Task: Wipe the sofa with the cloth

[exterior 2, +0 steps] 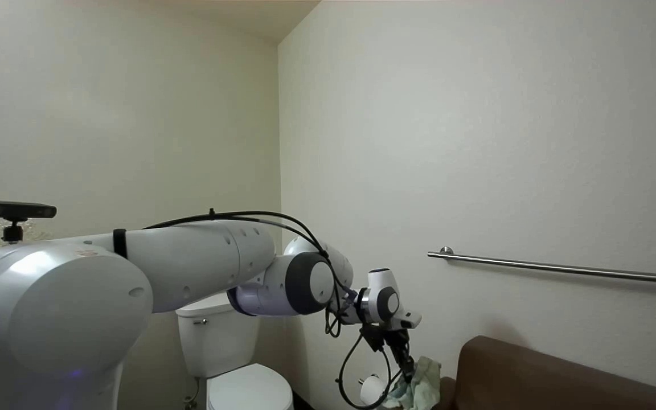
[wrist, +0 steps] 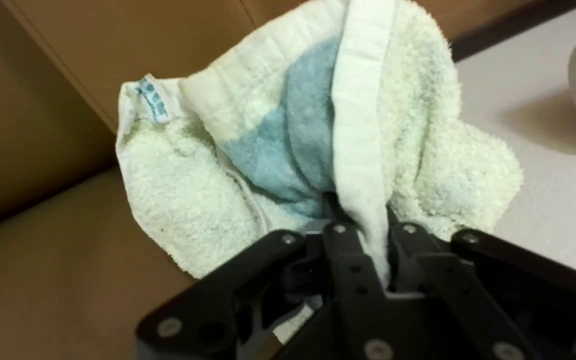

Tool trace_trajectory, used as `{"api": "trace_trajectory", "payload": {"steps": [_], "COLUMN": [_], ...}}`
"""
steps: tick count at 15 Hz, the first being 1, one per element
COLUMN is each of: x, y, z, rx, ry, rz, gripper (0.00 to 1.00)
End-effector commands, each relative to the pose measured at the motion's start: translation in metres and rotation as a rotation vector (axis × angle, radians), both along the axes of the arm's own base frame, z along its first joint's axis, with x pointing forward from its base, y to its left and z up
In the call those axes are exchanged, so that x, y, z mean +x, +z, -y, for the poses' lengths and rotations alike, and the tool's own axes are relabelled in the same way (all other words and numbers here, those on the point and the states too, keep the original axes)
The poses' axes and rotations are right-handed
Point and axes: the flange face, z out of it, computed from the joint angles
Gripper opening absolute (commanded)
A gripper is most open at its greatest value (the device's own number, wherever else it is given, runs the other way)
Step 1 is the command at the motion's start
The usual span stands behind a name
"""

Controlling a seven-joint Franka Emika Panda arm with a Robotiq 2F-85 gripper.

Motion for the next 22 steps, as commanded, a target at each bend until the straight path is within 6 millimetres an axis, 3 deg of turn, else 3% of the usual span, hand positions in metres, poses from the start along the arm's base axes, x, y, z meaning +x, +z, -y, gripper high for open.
{"api": "trace_trajectory", "payload": {"steps": [1, 5, 10, 15, 18, 22], "x": [0.011, 0.018, 0.023, 0.010, -0.007, -0.041], "y": [0.017, 0.047, 0.103, 0.149, 0.157, 0.124], "z": [-0.007, -0.024, -0.046, -0.042, -0.028, -0.006], "rx": [-0.064, -0.076, -0.135, -0.158, -0.146, -0.067], "ry": [0.042, 0.069, 0.046, -0.073, -0.155, -0.223], "rz": [0.109, 0.086, 0.058, -0.084, -0.197, -0.373], "gripper": [0.09, 0.08, 0.08, 0.08, 0.08, 0.08]}}
